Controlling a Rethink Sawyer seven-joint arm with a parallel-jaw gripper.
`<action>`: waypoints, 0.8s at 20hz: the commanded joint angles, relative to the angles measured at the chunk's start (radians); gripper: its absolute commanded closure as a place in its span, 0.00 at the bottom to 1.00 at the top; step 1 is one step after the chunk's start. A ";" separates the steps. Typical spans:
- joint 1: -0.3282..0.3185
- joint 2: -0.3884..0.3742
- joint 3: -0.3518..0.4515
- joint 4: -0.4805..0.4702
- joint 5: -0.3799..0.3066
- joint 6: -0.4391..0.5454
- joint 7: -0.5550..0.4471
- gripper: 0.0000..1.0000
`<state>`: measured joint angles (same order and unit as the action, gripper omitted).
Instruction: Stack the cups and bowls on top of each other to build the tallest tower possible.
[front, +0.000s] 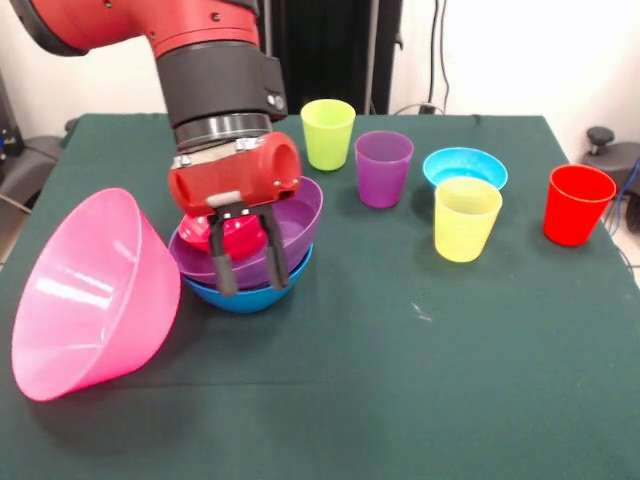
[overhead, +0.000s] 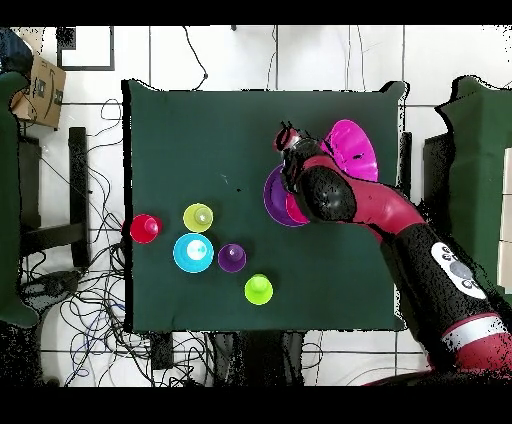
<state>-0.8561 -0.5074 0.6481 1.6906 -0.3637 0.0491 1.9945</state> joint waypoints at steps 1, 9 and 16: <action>0.004 -0.008 0.039 0.053 -0.086 0.214 -0.133 0.00; 0.028 -0.170 0.034 0.153 -0.054 0.213 -0.039 0.00; 0.060 -0.394 0.016 0.276 0.048 0.272 0.055 0.00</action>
<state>-0.8505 -0.7296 0.6586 1.8359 -0.3533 0.1520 1.9945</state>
